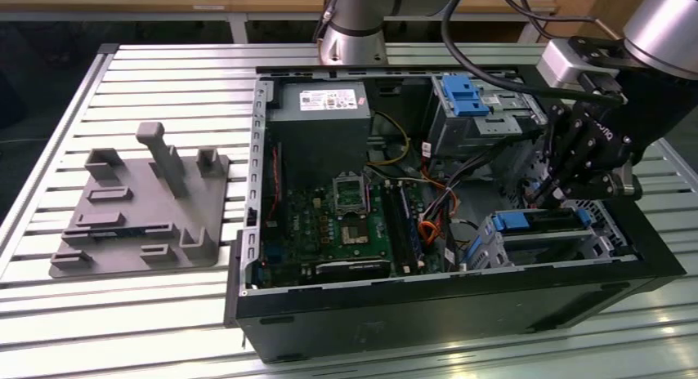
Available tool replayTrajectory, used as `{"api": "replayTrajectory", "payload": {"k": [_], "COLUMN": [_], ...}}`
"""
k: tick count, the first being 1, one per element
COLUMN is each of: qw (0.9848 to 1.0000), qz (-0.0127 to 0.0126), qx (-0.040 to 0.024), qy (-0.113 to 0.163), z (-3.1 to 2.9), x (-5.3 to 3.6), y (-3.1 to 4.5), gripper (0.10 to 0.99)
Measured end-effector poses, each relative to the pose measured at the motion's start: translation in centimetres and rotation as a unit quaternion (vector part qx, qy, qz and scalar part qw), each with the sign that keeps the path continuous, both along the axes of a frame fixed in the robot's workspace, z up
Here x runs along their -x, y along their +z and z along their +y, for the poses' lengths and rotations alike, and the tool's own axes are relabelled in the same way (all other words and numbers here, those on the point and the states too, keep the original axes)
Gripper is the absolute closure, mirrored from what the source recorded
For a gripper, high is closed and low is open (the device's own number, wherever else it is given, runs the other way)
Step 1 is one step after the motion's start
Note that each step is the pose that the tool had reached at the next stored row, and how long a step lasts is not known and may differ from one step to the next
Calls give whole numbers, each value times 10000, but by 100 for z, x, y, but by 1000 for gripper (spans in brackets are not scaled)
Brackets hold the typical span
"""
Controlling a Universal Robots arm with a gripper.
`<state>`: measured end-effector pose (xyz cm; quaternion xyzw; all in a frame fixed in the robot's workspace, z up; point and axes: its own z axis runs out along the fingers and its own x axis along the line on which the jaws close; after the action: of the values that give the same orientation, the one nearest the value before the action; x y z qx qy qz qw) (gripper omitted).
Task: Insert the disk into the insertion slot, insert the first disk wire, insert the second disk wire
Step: 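Insert the second disk wire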
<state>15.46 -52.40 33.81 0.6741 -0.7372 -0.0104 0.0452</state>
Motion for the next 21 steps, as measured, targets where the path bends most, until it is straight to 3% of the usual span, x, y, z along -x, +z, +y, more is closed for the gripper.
{"api": "replayTrajectory", "payload": {"k": [8, 21], "qw": [10000, 10000], "qz": [1, 7], "qx": [0, 0], "qy": [5, 11], "z": [-47, -75], "x": [0, -7], "y": [0, -3], "gripper": [941, 941]}}
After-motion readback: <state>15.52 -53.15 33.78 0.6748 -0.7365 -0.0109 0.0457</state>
